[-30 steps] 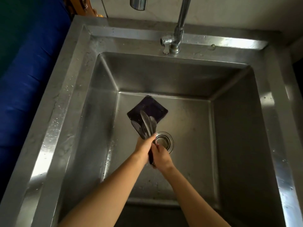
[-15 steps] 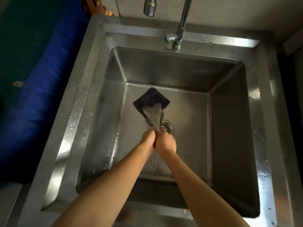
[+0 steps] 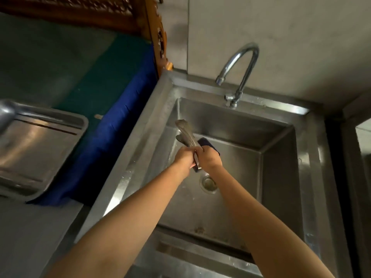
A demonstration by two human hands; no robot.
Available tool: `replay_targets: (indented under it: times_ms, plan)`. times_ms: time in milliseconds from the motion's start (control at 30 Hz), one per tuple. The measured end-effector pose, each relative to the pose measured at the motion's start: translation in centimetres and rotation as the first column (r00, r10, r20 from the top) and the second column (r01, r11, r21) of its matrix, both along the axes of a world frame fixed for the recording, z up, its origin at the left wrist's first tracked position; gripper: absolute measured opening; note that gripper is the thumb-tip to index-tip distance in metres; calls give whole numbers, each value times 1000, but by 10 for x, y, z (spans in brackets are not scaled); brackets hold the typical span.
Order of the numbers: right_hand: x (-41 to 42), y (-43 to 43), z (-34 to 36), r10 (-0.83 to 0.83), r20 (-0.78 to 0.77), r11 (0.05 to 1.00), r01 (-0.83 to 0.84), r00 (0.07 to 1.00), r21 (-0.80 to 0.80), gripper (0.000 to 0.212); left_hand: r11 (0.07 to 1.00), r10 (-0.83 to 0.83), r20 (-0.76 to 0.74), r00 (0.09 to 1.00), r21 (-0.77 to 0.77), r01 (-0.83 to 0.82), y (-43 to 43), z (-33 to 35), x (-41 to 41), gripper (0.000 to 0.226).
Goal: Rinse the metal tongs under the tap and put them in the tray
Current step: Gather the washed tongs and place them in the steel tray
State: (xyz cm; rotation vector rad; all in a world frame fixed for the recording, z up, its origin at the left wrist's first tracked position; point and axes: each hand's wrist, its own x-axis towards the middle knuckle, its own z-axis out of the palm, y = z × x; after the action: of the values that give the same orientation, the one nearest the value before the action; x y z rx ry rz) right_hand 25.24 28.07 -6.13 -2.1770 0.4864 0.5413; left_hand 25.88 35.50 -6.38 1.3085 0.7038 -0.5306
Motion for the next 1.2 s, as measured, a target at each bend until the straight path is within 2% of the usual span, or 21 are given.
replay_targets:
  times_ms: [100, 167, 200, 300, 400, 467, 500, 567, 633, 700, 767, 833, 933, 1100, 1200]
  plan:
    - [16, 22, 35, 37, 83, 999, -37, 996, -10, 40, 983, -43, 130, 991, 184, 19, 28, 30, 16, 11]
    - [25, 39, 58, 41, 132, 999, -41, 990, -1, 40, 942, -70, 202, 977, 335, -1, 54, 49, 21, 17]
    - [29, 49, 68, 39, 147, 999, -39, 988, -1, 39, 932, -64, 240, 969, 361, -27, 68, 59, 22, 18]
    - [37, 84, 94, 97, 195, 995, -91, 976, -39, 39, 952, 14, 309, 951, 288, -107, 113, 89, 18, 8]
    - [37, 127, 110, 128, 300, 992, -119, 945, -49, 38, 905, 58, 367, 929, 373, -203, 166, 109, 9, 12]
    - [36, 159, 120, 173, 362, 985, -162, 916, -60, 34, 908, 159, 400, 903, 299, -293, 203, 121, 1, 9]
    - [36, 176, 124, 196, 386, 980, -186, 901, -64, 32, 903, 214, 412, 885, 263, -341, 221, 127, -4, 16]
    - [35, 210, 130, 226, 424, 973, -225, 877, -54, 29, 886, 297, 439, 848, 205, -416, 260, 138, -15, 45]
    - [33, 245, 135, 282, 458, 958, -271, 843, -92, 30, 862, 333, 459, 824, 206, -464, 297, 144, -25, 66]
    - [29, 277, 137, 382, 480, 923, -346, 790, -166, 27, 822, 360, 463, 810, 254, -511, 330, 147, -36, 57]
    - [26, 305, 136, 487, 469, 873, -423, 737, -243, 32, 768, 420, 434, 797, 296, -567, 360, 147, -47, 39]
    - [25, 328, 130, 585, 431, 811, -499, 687, -306, 41, 726, 488, 396, 778, 310, -613, 386, 143, -56, 36]
    - [29, 352, 116, 694, 357, 720, -592, 626, -362, 42, 695, 544, 350, 763, 321, -643, 412, 138, -69, 36]
    - [43, 374, 81, 822, 206, 558, -680, 531, -476, 48, 703, 642, 275, 716, 161, -693, 426, 118, -79, 30]
    - [55, 380, 63, 857, 139, 489, -696, 497, -525, 51, 671, 690, 253, 679, 128, -730, 427, 99, -82, 20]
